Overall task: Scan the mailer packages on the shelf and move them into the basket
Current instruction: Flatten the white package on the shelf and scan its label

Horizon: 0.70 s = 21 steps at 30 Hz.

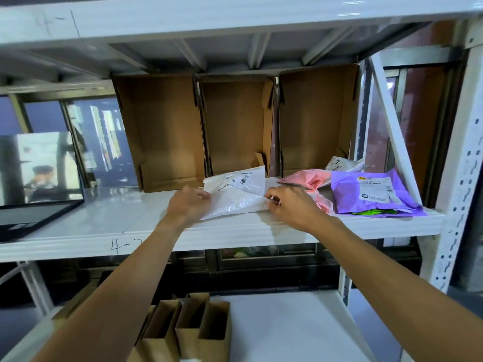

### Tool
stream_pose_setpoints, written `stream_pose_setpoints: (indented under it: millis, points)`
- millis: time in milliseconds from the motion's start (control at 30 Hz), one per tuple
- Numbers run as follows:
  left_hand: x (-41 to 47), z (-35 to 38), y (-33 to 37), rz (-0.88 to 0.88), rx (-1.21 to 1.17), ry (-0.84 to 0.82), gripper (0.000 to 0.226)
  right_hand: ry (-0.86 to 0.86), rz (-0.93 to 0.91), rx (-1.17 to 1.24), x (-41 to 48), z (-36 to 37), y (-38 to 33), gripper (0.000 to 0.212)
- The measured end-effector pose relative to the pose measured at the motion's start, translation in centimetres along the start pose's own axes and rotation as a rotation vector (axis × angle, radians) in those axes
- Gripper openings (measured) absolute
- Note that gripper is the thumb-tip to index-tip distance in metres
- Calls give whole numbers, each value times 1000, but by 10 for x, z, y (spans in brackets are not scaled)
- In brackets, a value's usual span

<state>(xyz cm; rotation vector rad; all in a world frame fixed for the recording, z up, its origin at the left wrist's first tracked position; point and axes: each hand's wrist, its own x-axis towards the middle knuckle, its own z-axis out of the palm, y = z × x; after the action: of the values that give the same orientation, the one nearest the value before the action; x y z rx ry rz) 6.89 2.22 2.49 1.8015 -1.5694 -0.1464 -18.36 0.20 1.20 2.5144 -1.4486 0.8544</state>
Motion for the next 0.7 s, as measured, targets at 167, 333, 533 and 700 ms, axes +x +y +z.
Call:
stream_pose_setpoints:
  millis: [167,333,533,700]
  points:
    - [-5,13,18,300,292,121,44,-67,-5,-3,5,0,-8,22]
    - [2,32,19,305,271,-268,52,-90,40,3,6,-1,-8,30]
    - [6,47,8,293,377,-350,58,-30,69,-70,18,1,-12,45]
    - [6,44,11,302,325,-398,51,-72,37,-87,35,2,-29,35]
